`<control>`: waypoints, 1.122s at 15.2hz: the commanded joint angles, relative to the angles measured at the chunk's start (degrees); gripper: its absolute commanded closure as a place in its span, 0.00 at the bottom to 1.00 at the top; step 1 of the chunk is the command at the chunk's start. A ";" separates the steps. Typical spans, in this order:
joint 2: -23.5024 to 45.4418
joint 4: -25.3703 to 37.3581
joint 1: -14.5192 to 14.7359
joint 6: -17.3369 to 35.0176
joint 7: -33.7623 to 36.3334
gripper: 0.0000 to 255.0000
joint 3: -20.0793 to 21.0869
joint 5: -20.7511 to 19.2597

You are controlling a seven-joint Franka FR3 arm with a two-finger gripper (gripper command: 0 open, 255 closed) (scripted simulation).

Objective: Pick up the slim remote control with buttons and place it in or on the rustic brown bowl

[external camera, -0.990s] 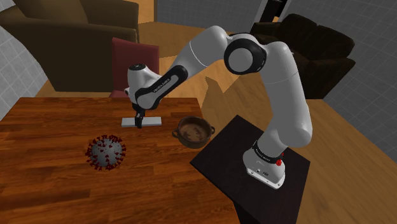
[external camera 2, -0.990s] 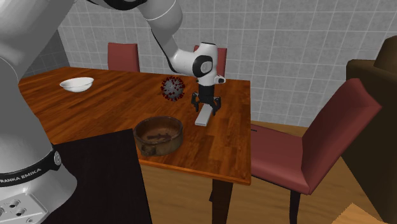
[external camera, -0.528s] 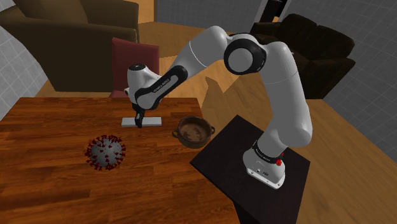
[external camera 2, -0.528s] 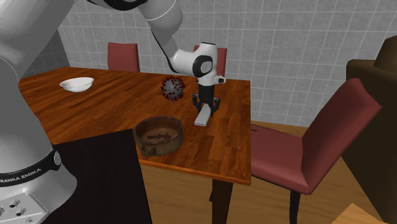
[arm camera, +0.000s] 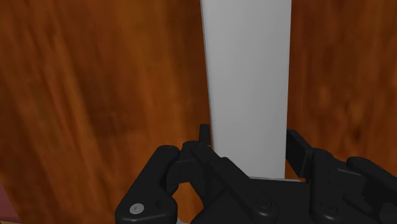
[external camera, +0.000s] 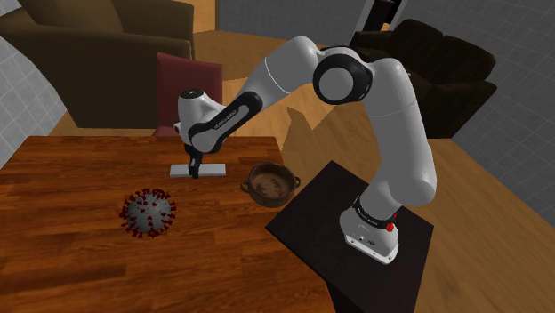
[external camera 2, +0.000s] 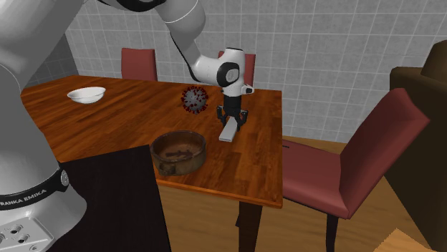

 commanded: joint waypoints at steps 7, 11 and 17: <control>-4.11 -1.02 -0.45 -3.18 -0.27 1.00 0.55 0.58; -6.36 -1.31 -0.68 -5.13 -0.44 1.00 0.86 0.93; -9.53 -1.38 -0.99 -8.21 -0.72 1.00 1.29 1.47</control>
